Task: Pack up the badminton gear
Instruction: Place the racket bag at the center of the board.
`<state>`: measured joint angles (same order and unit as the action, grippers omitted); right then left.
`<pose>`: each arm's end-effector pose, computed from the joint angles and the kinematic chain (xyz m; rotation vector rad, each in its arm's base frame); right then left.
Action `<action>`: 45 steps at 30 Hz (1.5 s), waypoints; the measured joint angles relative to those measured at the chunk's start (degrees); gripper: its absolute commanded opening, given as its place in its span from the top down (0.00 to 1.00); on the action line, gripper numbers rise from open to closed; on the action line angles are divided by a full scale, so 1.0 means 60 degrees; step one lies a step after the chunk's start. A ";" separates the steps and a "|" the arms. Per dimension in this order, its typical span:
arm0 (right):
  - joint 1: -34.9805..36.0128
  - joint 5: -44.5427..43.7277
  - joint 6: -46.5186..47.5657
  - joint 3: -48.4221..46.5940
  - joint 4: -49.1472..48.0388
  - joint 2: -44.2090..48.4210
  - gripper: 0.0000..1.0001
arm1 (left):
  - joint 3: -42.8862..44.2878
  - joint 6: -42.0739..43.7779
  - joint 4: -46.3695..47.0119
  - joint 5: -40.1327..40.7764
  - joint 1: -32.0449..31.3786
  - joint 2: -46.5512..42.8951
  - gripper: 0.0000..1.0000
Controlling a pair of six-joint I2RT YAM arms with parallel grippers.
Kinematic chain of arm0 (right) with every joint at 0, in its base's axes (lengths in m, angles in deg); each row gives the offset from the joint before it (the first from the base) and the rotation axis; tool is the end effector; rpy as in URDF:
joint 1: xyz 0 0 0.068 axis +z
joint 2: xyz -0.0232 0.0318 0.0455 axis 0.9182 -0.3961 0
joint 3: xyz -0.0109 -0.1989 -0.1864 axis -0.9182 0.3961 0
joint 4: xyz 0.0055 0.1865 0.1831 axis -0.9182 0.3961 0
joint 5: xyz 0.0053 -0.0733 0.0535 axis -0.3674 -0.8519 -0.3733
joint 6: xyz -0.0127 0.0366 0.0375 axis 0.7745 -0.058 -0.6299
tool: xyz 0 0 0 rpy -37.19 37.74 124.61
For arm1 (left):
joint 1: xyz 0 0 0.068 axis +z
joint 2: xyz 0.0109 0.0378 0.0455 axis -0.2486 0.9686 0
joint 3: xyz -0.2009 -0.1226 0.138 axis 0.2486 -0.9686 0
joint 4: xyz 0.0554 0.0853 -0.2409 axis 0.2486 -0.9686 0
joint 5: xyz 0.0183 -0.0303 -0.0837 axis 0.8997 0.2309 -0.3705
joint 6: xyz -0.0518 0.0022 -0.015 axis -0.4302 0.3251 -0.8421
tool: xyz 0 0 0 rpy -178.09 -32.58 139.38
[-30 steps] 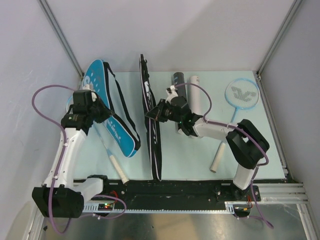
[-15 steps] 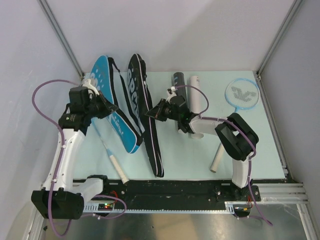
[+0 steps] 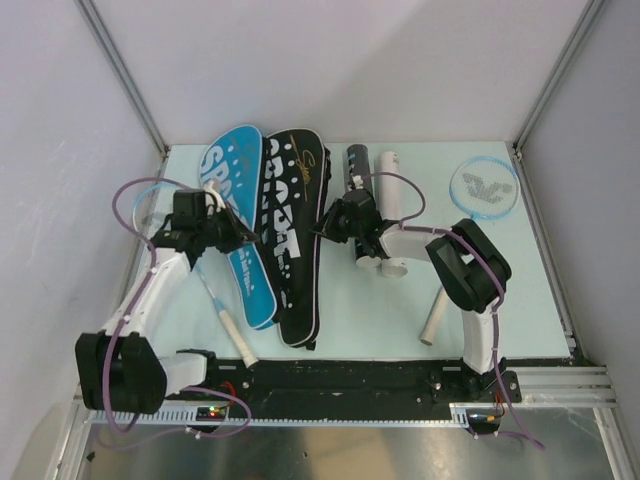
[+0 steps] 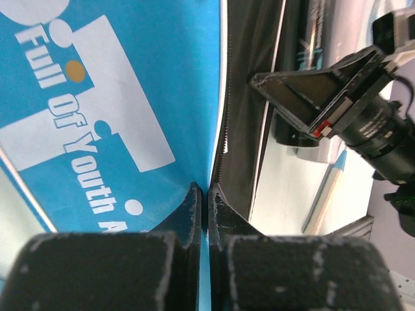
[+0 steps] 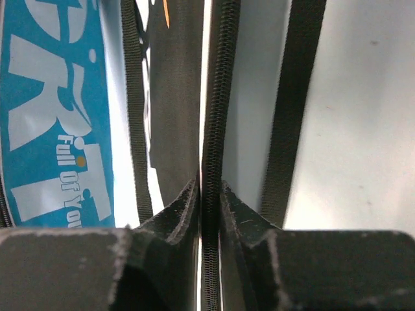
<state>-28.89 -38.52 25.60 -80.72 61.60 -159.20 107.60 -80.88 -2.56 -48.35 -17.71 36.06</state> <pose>0.3435 0.2732 0.1693 0.2398 2.2538 1.1018 0.2485 -0.0285 0.2798 -0.3630 2.3406 -0.7731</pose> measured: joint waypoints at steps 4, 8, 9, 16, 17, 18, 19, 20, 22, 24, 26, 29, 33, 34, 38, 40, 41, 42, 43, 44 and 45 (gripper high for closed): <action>-0.0007 -0.0109 0.0492 -0.0317 0.0907 -0.0098 0.53 | -0.0342 -0.0233 0.0331 0.0135 -0.0484 0.0667 1.00; -0.0025 -0.0047 0.1246 -0.0925 0.1861 -0.0080 0.40 | -0.0397 -0.0495 0.0525 0.0393 -0.0933 0.1231 0.96; -0.0025 -0.0073 0.1468 -0.1042 0.2102 -0.0018 0.39 | -0.0401 -0.0546 0.0557 0.0448 -0.0984 0.1293 0.93; -0.0124 -0.0364 0.2521 -0.1151 0.3850 0.1570 0.37 | -0.0634 -0.0780 0.0732 0.0860 -0.1133 0.1650 0.98; -0.0131 -0.0535 0.2634 -0.1173 0.4073 0.1902 0.37 | -0.0656 -0.0790 0.0776 0.0878 -0.1133 0.1851 0.98; -0.0135 -0.0739 0.2732 -0.1191 0.4299 0.2226 0.37 | -0.0667 -0.0798 0.0794 0.0885 -0.1133 0.2022 0.98; -0.0153 -0.0936 0.2816 -0.1209 0.4517 0.2535 0.37 | -0.0681 -0.0801 0.0809 0.0889 -0.1140 0.2237 0.95; -0.0178 -0.1140 0.2911 -0.1213 0.4717 0.2841 0.37 | -0.0685 -0.0798 0.0820 0.0900 -0.1144 0.2433 0.93; -0.0259 -0.1464 0.3024 -0.1198 0.5144 0.3424 0.37 | -0.0692 -0.0798 0.0834 0.0969 -0.1158 0.2790 0.86; -0.0390 -0.1734 0.3129 -0.1111 0.5442 0.3945 0.37 | -0.0692 -0.0798 0.0831 0.1045 -0.1169 0.2932 0.85; -0.0674 -0.1993 0.3169 -0.0794 0.5694 0.4564 0.37 | -0.0696 -0.0798 0.0831 0.1118 -0.1177 0.2954 0.90; -0.1351 -0.2262 0.3166 -0.0026 0.5963 0.5442 0.37 | -0.0696 -0.0794 0.0834 0.1206 -0.1195 0.2965 0.89; -0.2422 -0.2492 0.3115 0.1155 0.6240 0.6339 0.36 | -0.0696 -0.0794 0.0841 0.1359 -0.1264 0.3027 0.77; -0.2663 -0.2532 0.3100 0.1439 0.6277 0.6517 0.36 | -0.0696 -0.0790 0.0845 0.1373 -0.1286 0.3038 0.76; -0.3548 -0.2601 0.3005 0.2550 0.6375 0.7304 0.35 | -0.0696 -0.0794 0.0871 0.1457 -0.1366 0.3122 0.75; -0.4003 -0.2597 0.2947 0.2991 0.6371 0.7694 0.35 | -0.0692 -0.0794 0.0907 0.1526 -0.1421 0.3202 0.74; -0.4200 -0.2590 0.2940 0.3136 0.6368 0.7825 0.35 | -0.0692 -0.0794 0.0918 0.1545 -0.1439 0.3238 0.74; -0.4415 -0.2557 0.2943 0.3257 0.6353 0.7916 0.35 | -0.0688 -0.0794 0.0929 0.1577 -0.1464 0.3286 0.73; -0.4637 -0.2517 0.2947 0.3384 0.6306 0.7974 0.35 | -0.0681 -0.0794 0.0943 0.1610 -0.1494 0.3333 0.71; -0.4874 -0.2408 0.2951 0.3526 0.6244 0.7992 0.35 | -0.0678 -0.0794 0.0958 0.1628 -0.1515 0.3366 0.70; -0.5020 -0.2342 0.2954 0.3628 0.6204 0.7992 0.35 | -0.0678 -0.0790 0.0965 0.1643 -0.1534 0.3381 0.69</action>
<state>-59.01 -52.58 43.33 -58.95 98.83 -111.24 103.54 -85.62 3.23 -38.49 -26.91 56.34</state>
